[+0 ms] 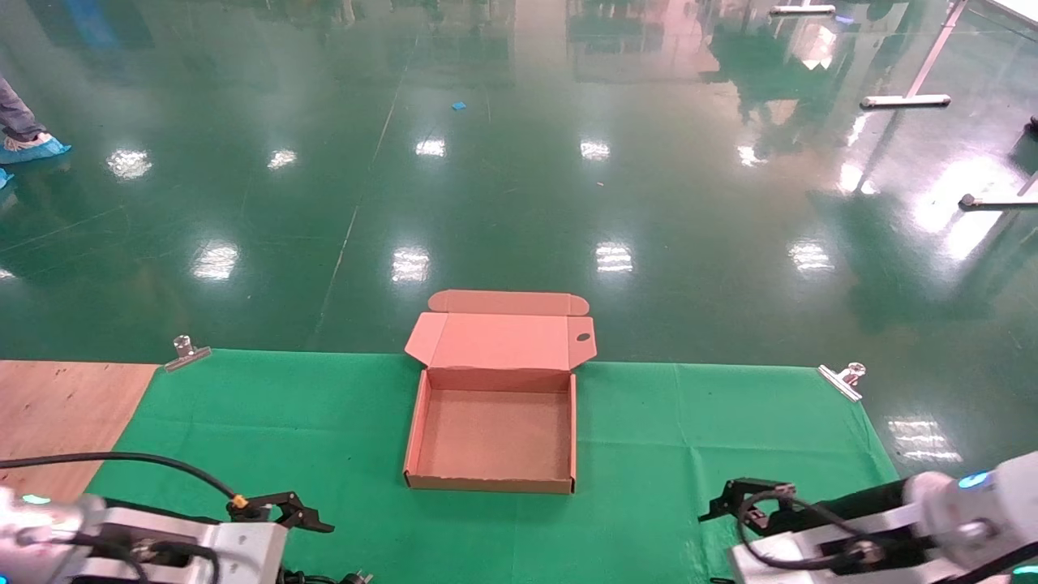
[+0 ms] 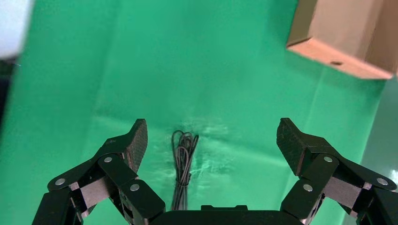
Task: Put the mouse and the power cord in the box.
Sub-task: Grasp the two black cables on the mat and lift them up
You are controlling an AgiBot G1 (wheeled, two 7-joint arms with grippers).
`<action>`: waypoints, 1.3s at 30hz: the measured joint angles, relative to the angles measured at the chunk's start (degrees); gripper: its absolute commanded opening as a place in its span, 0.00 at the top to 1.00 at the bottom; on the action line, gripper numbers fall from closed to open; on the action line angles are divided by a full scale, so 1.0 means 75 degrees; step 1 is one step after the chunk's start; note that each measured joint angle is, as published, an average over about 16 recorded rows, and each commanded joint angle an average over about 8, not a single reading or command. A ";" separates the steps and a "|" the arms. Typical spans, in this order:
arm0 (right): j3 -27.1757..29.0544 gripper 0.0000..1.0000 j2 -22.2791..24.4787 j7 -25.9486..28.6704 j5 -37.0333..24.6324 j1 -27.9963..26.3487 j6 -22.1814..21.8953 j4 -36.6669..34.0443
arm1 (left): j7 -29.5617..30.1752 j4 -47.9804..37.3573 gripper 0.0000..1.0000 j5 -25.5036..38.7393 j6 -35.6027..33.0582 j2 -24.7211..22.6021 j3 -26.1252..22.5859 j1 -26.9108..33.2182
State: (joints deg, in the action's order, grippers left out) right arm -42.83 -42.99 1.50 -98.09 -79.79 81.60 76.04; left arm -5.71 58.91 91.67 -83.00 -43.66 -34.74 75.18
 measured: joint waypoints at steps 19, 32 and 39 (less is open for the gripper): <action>-0.0785 0.00 -0.1319 -0.1583 -0.2131 0.0187 -0.1705 -0.2684 | -0.1873 -0.2994 0.00 0.2091 0.1331 -0.1435 -0.0925 0.0668; -0.0727 0.00 -0.1847 -0.2765 -0.1812 -0.0016 -0.2012 -0.4785 | -0.2610 -0.4225 0.00 0.1884 0.1410 -0.1786 -0.0836 0.0922; -0.0642 0.57 -0.1950 -0.3259 -0.1565 -0.0119 -0.1989 -0.5437 | -0.2918 -0.4633 0.50 0.1765 0.1376 -0.1838 -0.0780 0.1023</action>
State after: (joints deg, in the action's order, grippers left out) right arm -47.64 -57.61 -22.94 -109.83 -80.68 66.68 35.26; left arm -27.59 24.16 104.91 -72.68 -57.44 -40.59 82.85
